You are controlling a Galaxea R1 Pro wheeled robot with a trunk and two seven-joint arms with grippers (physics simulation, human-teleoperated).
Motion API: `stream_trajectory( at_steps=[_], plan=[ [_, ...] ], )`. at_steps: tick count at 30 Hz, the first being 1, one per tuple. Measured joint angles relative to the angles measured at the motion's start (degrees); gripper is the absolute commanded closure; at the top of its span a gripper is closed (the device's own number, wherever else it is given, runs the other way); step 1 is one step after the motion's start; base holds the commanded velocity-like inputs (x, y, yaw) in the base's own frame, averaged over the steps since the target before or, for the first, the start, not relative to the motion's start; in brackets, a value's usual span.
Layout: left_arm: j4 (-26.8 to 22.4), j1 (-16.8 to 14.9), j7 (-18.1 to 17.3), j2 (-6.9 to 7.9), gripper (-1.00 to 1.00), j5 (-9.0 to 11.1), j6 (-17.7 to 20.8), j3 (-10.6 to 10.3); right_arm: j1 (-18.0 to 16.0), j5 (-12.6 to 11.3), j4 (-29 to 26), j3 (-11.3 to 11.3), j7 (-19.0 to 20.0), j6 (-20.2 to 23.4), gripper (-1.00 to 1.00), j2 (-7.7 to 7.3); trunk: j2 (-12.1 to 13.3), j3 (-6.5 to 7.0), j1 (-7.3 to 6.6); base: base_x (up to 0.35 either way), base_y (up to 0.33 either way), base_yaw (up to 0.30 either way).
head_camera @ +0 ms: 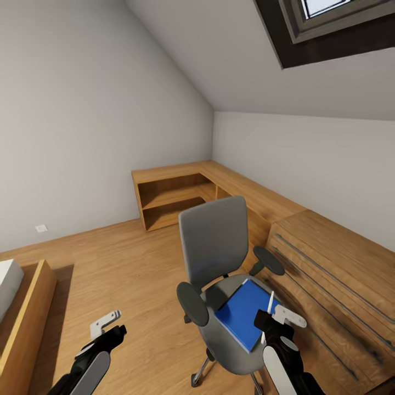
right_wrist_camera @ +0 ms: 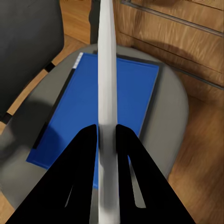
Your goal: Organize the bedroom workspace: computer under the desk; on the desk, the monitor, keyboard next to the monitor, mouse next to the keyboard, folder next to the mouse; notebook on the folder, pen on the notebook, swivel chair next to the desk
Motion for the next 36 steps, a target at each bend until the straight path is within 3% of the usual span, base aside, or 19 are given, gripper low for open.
stream_trajectory(
  at_steps=[3, 9, 16, 19, 23, 26, 29, 33, 35, 36],
  plan=[
    [-2.10, -0.02, 0.00, 0.06, -1.00, -0.01, 0.07, -0.09, 0.01, 0.00, -0.09, -0.01, 0.00, 0.00, 1.00, 0.00, 1.20, 0.54, -0.66, 0.000, 0.000, 0.000],
    [-13.16, 3.13, 0.25, 0.40, -1.00, -0.01, 0.69, -1.73, 0.00, -0.51, -2.78, -0.14, -0.13, 3.22, 1.00, -0.14, 3.61, 1.62, -1.98, 0.000, 0.000, 0.000],
    [-18.55, 3.25, 0.26, 0.34, -1.00, -0.02, 1.09, -2.74, -0.02, -0.86, -5.65, -0.39, -0.13, 5.32, 1.00, -0.16, 6.42, 2.88, -3.52, 0.000, 0.000, 0.000],
    [-20.23, 3.26, 0.25, -0.06, -1.00, -0.03, 2.69, -3.05, -0.32, -1.83, -6.92, -0.63, -0.10, 9.33, 1.00, 0.04, 7.63, 3.42, -4.18, 0.000, 0.000, 0.000],
    [-21.72, 3.26, 0.23, -2.41, -1.00, -0.10, 6.61, -3.16, -2.57, -6.11, -7.87, -2.26, -0.15, 15.74, 1.00, 0.07, 9.23, 4.14, -5.05, 0.000, 0.000, 0.000],
    [-22.10, 3.27, 0.19, -4.72, -1.00, -0.14, 8.16, -3.07, -6.22, -12.17, -7.34, -6.40, -0.30, 21.55, 1.00, 0.04, 10.44, 4.68, -5.71, 0.000, 0.000, 0.000],
    [-22.10, 3.26, 0.18, -5.30, -1.00, -0.17, 8.72, -2.95, -7.98, -15.69, -6.19, -8.82, -1.40, 24.99, 1.00, 0.01, 11.64, 5.21, -6.37, 0.000, 0.000, 0.000],
    [-21.96, 3.26, 0.20, -4.28, -1.00, -0.27, 9.00, -2.77, -8.78, -17.24, -5.73, -10.10, -2.83, 26.33, 1.00, -0.29, 13.25, 5.93, -7.25, 0.000, 0.000, 0.000],
    [-21.87, 3.26, 0.12, -1.49, -1.00, -0.10, 9.05, -2.70, -9.01, -17.62, -5.85, -10.80, -3.43, 26.76, 1.00, -0.76, 14.05, 6.29, -7.69, 0.000, 0.000, 0.000],
    [-21.88, 3.27, 0.10, -0.76, -1.00, -0.01, 9.04, -2.72, -9.05, -17.68, -5.89, -10.99, -3.51, 26.82, 1.00, -1.04, 14.45, 6.47, -7.91, 0.000, 0.000, 0.000]
  ],
)
